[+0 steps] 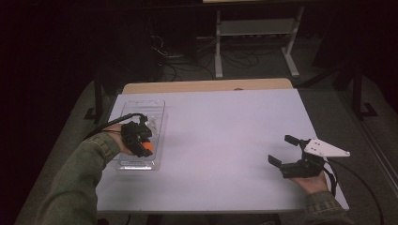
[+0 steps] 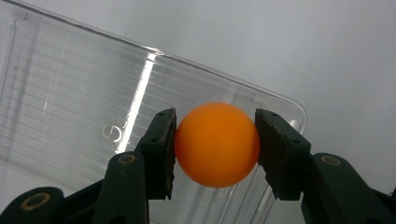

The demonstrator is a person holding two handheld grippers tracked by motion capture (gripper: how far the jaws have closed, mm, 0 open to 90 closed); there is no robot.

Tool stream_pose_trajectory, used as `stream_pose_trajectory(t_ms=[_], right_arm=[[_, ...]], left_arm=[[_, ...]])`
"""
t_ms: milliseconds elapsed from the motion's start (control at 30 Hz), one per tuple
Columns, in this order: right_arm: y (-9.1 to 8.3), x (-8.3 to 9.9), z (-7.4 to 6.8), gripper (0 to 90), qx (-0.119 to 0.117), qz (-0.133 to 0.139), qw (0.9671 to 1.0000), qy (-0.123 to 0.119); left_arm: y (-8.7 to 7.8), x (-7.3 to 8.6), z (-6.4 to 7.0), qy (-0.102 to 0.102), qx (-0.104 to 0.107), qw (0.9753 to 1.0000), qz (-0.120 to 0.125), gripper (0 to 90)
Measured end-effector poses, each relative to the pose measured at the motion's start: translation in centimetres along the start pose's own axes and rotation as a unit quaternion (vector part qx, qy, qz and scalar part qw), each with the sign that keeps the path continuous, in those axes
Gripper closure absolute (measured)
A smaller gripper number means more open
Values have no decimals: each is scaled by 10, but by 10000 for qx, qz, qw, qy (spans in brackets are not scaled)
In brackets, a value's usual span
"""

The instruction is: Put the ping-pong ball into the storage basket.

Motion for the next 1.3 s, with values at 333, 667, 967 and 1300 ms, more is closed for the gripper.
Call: stream_pose_trajectory(t_ms=[333,667,967,1300], right_arm=[[0,0,0,0,4,2,10000,-3],[0,0,0,0,3,-2,10000,-10],[0,0,-1,0,1,-14,10000,-21],[0,0,-1,0,1,-16,10000,-25]], left_arm=[[4,0,-2,-25,42,10000,-12,502],[12,8,-4,-124,76,9999,-14,502],[21,11,-7,-183,148,9997,55,502],[28,8,-9,-166,201,9997,42,502]])
Point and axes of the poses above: each handheld gripper's, and its own axes: y roughly forward along the jaws, x roughly out of its underside, z roughly to its right, the point moved 4 cm from there along y, roughly forward along the jaws, and after that the axes turned 5 degrees about x, right-handed, at the moved point
